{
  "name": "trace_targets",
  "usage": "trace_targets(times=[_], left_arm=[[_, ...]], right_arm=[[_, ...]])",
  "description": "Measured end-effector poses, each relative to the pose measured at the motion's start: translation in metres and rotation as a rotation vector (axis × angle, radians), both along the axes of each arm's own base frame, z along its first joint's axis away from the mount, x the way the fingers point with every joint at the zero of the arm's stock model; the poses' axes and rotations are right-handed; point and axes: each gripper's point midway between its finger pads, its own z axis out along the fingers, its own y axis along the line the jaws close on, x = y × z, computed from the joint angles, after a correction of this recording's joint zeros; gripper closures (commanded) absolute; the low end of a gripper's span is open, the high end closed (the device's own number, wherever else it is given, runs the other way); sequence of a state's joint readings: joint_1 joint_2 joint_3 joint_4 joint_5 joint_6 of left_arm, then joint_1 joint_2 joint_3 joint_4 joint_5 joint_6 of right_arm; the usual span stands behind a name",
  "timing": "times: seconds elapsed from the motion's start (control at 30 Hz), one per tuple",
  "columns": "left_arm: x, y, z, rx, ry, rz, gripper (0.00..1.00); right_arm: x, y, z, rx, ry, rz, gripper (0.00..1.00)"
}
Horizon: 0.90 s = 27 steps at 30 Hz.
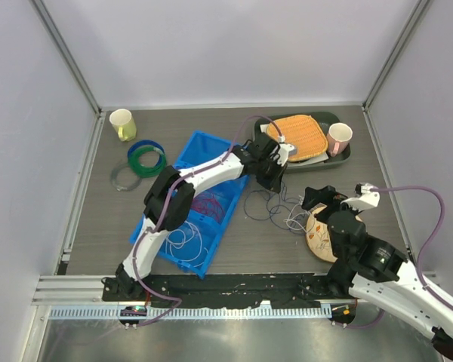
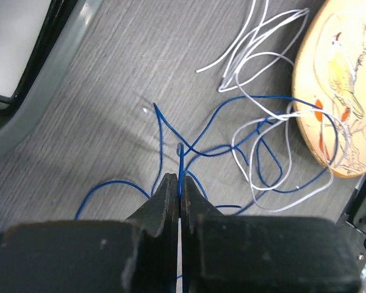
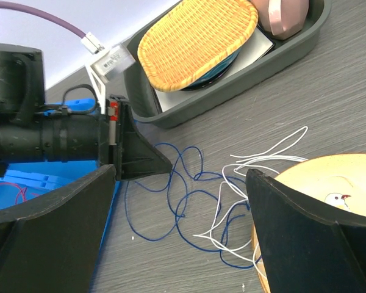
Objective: Untangle the cables
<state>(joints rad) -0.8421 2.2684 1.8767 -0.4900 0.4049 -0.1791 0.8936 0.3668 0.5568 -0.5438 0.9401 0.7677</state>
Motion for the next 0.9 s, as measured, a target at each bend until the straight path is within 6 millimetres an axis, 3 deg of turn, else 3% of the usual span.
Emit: trace_targets(times=[0.1, 0.23, 0.3, 0.5, 0.6, 0.73, 0.9], left_arm=[[-0.002, 0.003, 0.017, -0.016, -0.013, 0.008, 1.00], [-0.005, 0.016, 0.068, -0.059, -0.078, 0.055, 1.00], [-0.010, 0.032, 0.102, -0.084, -0.130, 0.102, 1.00], [-0.022, 0.086, 0.230, -0.240, -0.317, 0.296, 1.00], [-0.031, 0.107, 0.273, -0.306, -0.360, 0.359, 1.00], [-0.039, 0.128, 0.295, -0.324, -0.372, 0.423, 1.00], [-0.045, 0.148, 0.299, -0.293, -0.368, 0.484, 1.00]], right_arm=[[0.003, 0.004, -0.003, -0.028, 0.014, 0.008, 0.07], [0.008, 0.013, -0.012, -0.098, 0.049, 0.039, 0.07], [0.010, 0.019, -0.015, -0.127, 0.061, 0.061, 0.07], [0.016, 0.036, -0.018, -0.189, 0.071, 0.140, 0.07], [0.018, 0.047, -0.020, -0.216, 0.063, 0.198, 0.09], [0.018, 0.078, -0.023, -0.266, 0.039, 0.372, 0.13], [0.011, 0.126, -0.022, -0.315, -0.003, 0.644, 0.14]])
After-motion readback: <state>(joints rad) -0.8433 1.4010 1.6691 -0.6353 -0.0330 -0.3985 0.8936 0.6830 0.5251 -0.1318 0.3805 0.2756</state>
